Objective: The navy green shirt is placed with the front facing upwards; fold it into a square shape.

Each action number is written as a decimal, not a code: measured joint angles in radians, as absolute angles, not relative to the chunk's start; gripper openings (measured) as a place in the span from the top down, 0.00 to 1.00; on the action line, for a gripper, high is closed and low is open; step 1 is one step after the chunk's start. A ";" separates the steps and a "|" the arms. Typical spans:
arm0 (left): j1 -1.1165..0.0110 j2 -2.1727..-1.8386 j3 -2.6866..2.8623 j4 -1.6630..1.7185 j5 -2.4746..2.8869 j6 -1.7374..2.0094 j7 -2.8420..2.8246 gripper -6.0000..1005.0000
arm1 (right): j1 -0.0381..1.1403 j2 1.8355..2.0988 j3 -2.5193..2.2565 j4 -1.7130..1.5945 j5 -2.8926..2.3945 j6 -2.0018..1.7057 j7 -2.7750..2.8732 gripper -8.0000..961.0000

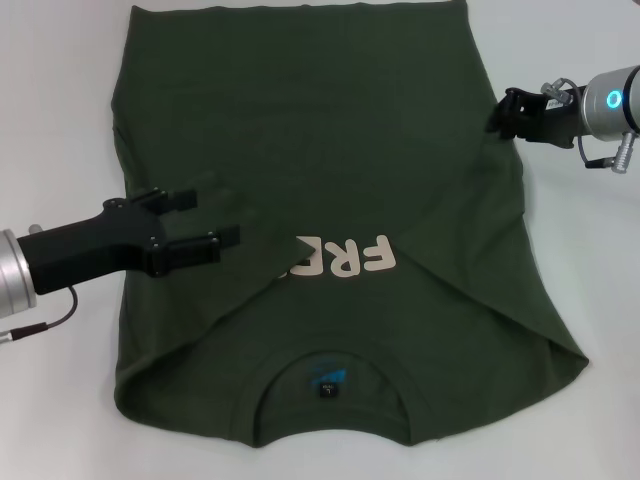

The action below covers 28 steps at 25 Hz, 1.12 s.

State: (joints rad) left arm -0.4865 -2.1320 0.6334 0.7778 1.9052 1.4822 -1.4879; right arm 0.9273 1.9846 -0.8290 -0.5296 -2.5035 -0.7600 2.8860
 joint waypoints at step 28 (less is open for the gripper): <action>-0.455 -2.047 0.473 0.781 2.034 1.608 -2.126 0.07 | 0.561 1.910 -0.721 -0.609 -1.905 -1.204 2.267 0.15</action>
